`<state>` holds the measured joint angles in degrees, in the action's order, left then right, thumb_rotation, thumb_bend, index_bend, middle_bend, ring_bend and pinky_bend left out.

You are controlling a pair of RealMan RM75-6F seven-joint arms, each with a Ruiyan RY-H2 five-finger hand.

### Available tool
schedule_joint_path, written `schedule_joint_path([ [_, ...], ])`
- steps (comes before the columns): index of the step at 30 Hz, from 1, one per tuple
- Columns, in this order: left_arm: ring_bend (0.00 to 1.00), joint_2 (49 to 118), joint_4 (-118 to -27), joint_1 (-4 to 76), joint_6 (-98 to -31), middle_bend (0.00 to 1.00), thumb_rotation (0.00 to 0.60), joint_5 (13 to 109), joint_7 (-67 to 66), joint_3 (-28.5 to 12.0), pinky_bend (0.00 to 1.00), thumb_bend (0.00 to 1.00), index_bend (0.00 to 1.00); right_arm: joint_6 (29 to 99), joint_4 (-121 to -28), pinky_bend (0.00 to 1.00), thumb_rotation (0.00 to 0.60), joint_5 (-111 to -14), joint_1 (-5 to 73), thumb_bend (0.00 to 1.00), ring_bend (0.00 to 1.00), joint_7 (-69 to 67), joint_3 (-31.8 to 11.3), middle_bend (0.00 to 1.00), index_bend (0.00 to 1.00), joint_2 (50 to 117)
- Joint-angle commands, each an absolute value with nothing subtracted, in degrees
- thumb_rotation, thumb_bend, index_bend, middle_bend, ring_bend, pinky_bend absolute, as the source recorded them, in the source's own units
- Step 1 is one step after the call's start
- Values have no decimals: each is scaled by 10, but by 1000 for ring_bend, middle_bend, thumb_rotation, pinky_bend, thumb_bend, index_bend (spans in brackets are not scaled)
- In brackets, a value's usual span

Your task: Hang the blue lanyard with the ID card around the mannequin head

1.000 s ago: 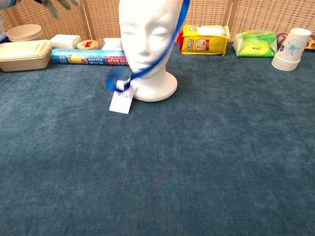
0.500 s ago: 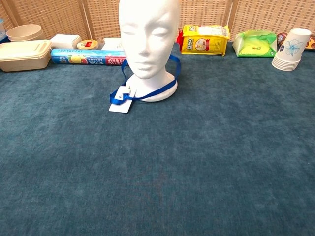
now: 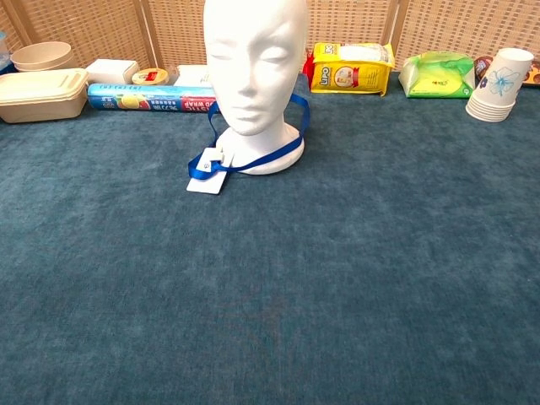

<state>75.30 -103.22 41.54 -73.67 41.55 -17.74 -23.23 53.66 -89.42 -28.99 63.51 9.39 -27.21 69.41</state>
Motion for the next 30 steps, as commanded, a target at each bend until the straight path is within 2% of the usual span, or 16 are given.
schedule_joint_path([
  [1,0,710,-1056,384,-729,53,446,468,-187,-187,143,240,80,599,-957,294,556,-354,583,335,266,96,-242,296,251,670],
  [12,0,650,-1080,313,-739,53,453,611,-149,-101,143,241,98,741,-1059,307,561,-465,475,354,303,142,-169,329,299,642],
  [23,9,634,-1072,198,-814,95,456,739,-70,-10,143,241,177,838,-1131,326,560,-593,310,351,332,114,-56,354,345,606],
  [30,34,621,-1076,148,-848,113,457,781,-54,26,143,241,202,885,-1139,337,560,-658,248,358,353,125,-16,370,371,598],
])
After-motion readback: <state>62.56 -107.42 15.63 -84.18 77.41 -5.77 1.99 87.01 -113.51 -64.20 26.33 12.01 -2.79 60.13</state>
